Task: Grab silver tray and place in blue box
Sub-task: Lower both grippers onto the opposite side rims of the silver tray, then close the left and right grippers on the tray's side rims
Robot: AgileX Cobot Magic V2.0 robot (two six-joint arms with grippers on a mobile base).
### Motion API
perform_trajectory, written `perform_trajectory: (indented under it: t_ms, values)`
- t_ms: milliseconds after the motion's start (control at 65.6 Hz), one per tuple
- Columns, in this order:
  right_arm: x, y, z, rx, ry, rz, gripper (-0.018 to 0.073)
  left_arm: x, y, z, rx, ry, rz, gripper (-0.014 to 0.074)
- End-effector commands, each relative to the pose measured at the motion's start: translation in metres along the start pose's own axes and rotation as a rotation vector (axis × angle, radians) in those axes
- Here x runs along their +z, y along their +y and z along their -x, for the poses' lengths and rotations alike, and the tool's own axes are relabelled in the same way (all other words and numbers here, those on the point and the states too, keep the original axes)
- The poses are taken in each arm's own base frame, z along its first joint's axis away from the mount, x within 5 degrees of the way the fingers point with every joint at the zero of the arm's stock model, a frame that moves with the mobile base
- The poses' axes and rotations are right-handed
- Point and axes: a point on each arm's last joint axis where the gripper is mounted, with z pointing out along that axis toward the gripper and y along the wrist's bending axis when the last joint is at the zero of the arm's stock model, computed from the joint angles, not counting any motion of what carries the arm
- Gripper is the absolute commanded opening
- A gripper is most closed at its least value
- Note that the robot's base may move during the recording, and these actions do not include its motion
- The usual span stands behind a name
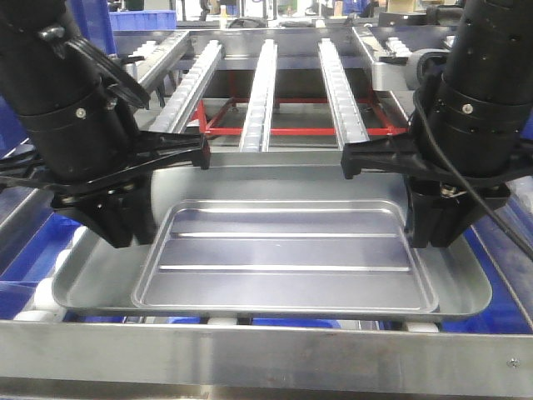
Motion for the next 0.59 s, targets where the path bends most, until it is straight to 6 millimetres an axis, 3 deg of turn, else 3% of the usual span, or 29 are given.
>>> perform_trajectory:
  t_ms: [0, 76, 305, 580]
  values:
    - [-0.017, 0.005, 0.012, -0.014, -0.089, 0.045, 0.036, -0.018, -0.01, 0.01, 0.01, -0.083, -0.059, 0.029]
    - [-0.014, 0.006, 0.014, -0.013, -0.1, 0.053, 0.0368, -0.017, -0.011, 0.011, -0.001, -0.089, -0.064, 0.0312]
    - [0.001, 0.006, 0.012, -0.016, -0.059, 0.032, 0.0361, -0.012, -0.011, 0.012, -0.008, -0.088, -0.068, 0.023]
    - [0.001, 0.007, 0.014, -0.015, -0.08, 0.046, 0.0361, 0.005, -0.011, 0.009, -0.016, -0.053, -0.053, 0.023]
